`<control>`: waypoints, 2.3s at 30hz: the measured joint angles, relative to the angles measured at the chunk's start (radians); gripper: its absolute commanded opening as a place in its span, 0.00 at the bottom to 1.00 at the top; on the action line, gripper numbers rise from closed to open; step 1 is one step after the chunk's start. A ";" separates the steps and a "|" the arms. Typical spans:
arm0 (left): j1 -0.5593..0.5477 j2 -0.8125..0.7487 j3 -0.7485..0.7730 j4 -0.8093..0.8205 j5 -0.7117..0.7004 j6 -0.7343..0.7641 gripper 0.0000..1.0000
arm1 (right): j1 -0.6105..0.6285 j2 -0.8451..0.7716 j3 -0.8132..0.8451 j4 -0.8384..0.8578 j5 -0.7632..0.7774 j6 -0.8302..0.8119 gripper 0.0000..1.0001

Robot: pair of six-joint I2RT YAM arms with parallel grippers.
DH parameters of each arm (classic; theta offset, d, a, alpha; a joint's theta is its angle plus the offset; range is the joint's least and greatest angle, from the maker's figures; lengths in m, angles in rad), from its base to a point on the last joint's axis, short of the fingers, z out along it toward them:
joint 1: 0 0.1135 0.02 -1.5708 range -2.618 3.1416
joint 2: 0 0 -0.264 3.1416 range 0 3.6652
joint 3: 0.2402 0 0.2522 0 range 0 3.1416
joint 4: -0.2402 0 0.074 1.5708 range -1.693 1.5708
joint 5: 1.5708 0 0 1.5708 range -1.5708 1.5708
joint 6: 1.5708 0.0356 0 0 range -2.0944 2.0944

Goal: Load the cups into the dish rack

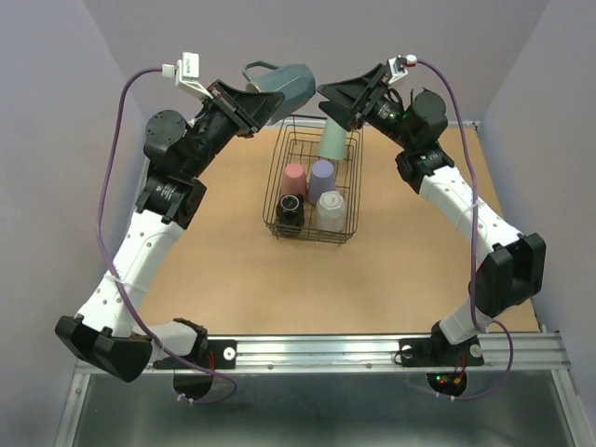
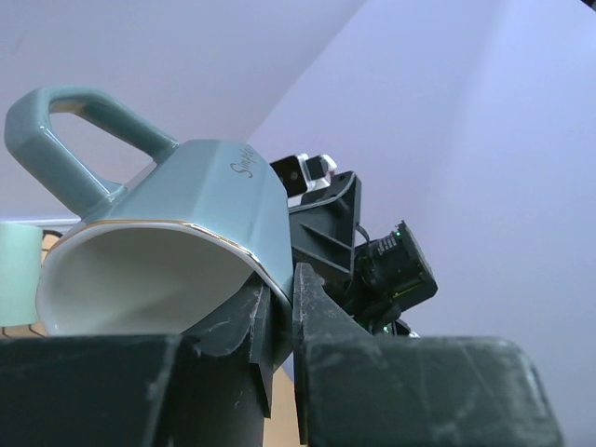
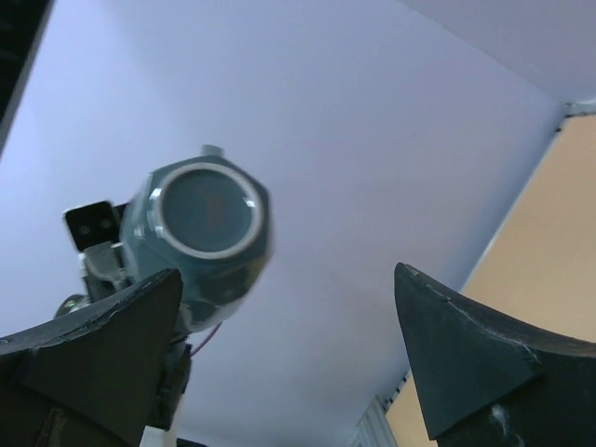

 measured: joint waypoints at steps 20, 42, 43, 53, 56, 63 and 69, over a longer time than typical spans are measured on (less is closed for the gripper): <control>0.006 0.051 -0.098 0.280 0.077 -0.157 0.00 | 0.050 0.092 0.080 0.253 -0.016 0.071 1.00; 0.005 0.050 -0.320 0.597 0.037 -0.370 0.00 | 0.075 0.171 0.161 0.252 -0.010 0.078 0.62; 0.005 0.050 -0.322 0.599 0.036 -0.372 0.00 | 0.076 0.173 0.161 0.253 -0.010 0.075 0.56; 0.008 0.051 -0.327 0.599 0.043 -0.369 0.56 | 0.076 0.184 0.187 0.201 -0.018 0.049 0.00; 0.007 0.041 -0.327 0.579 0.059 -0.338 0.75 | 0.080 0.191 0.208 0.120 -0.018 0.008 0.00; 0.011 -0.060 -0.370 0.369 0.039 -0.209 0.90 | 0.087 0.220 0.286 -0.107 -0.013 -0.140 0.00; 0.023 -0.159 -0.392 0.144 -0.013 -0.080 0.90 | 0.084 0.274 0.344 -0.211 0.001 -0.244 0.00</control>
